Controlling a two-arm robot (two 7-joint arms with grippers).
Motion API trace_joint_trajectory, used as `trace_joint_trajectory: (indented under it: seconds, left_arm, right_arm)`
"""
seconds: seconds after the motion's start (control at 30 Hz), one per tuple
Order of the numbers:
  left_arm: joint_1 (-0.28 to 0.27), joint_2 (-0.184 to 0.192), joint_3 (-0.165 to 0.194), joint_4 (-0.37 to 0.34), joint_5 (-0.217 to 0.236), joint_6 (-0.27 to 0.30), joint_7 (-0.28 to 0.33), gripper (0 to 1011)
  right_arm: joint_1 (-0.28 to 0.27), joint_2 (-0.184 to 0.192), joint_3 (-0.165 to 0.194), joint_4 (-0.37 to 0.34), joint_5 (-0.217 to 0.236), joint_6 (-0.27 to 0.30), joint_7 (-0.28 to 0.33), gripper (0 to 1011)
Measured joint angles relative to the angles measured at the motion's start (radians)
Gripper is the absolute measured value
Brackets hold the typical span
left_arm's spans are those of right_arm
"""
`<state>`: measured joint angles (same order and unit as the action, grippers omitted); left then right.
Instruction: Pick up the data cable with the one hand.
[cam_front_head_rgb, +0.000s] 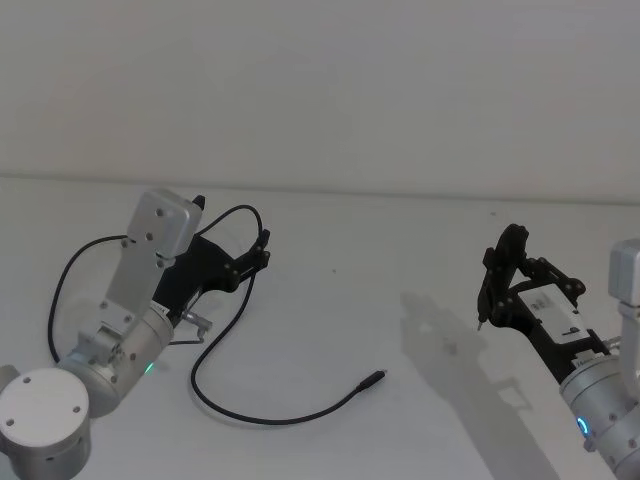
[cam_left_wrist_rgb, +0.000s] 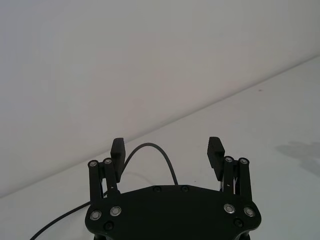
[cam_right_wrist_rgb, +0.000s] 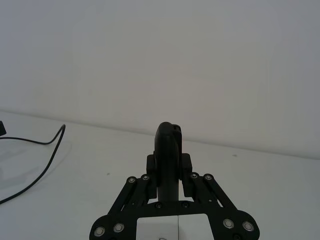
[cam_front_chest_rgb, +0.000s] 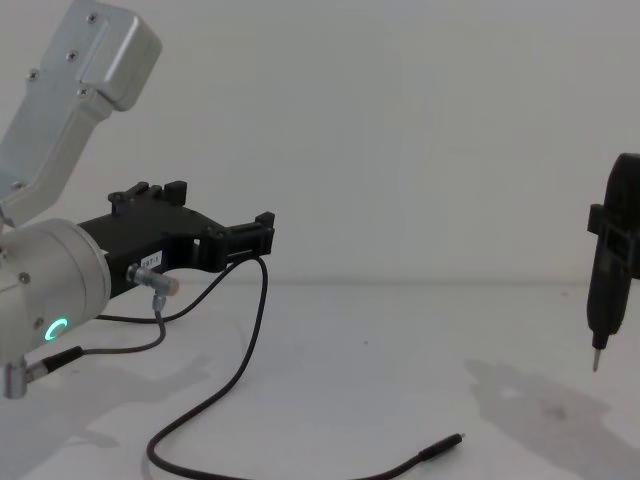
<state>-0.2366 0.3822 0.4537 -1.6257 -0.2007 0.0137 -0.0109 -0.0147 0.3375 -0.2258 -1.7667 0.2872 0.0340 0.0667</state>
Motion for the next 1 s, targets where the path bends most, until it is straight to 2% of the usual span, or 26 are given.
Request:
trace_joint_trajectory:
  seconds: [1.0]
  left_arm:
    - [-0.001,0.001,0.003,-0.008,0.0,0.004,-0.011,1001]
  right_arm:
    - [0.0,0.0,0.0,0.0,0.0,0.0,0.0,268]
